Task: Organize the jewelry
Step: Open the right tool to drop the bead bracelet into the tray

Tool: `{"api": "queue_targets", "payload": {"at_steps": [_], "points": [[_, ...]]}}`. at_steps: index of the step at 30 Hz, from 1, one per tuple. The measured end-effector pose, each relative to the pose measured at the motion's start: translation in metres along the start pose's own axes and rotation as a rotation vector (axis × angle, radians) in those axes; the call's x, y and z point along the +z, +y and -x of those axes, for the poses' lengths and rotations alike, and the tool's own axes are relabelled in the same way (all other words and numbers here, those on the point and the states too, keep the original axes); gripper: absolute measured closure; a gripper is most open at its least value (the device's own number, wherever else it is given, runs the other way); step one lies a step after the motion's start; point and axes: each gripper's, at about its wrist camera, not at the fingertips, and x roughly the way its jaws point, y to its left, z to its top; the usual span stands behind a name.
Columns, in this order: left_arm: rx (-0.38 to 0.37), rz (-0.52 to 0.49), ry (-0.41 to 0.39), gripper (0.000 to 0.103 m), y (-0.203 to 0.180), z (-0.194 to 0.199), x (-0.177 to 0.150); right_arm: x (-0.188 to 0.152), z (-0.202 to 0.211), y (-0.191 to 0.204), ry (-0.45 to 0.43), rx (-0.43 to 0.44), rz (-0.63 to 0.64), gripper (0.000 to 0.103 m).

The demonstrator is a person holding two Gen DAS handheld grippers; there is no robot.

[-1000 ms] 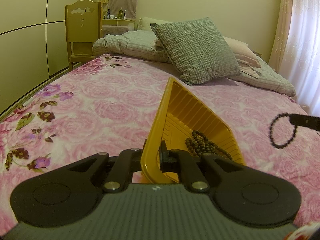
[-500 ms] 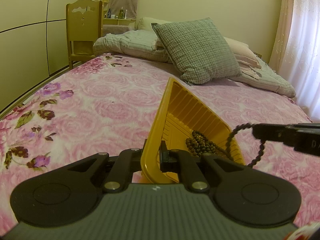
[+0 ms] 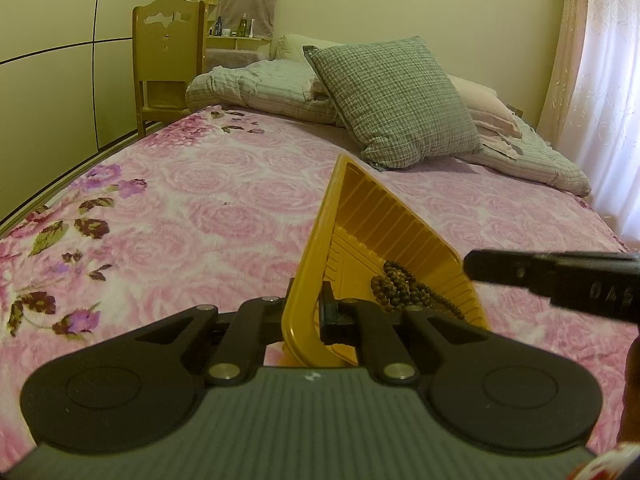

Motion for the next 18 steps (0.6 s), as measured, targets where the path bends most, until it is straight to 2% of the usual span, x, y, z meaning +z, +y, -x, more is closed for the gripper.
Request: {"api": "queue_targets", "payload": {"at_steps": [1, 2, 3, 10, 18], "points": [[-0.001, 0.001, 0.000, 0.097, 0.000, 0.000, 0.000, 0.001, 0.003, -0.001, -0.013, -0.012, -0.005, 0.078], [0.000, 0.001, 0.000, 0.097, 0.000, 0.000, 0.000, 0.002, 0.007, -0.004, -0.033, -0.026, -0.013, 0.055], [0.000, 0.000, 0.000, 0.097, 0.000, 0.000, -0.001, 0.002, 0.012, -0.007, -0.053, -0.036, -0.027, 0.046], [0.000, 0.006, 0.001, 0.097, 0.002, 0.000, -0.002, -0.005, 0.043, -0.039, -0.084, -0.116, -0.115, 0.046], [-0.013, 0.021, 0.011, 0.097, 0.008, -0.002, -0.003, -0.039, 0.073, -0.069, -0.072, -0.210, -0.251, 0.046]]}}
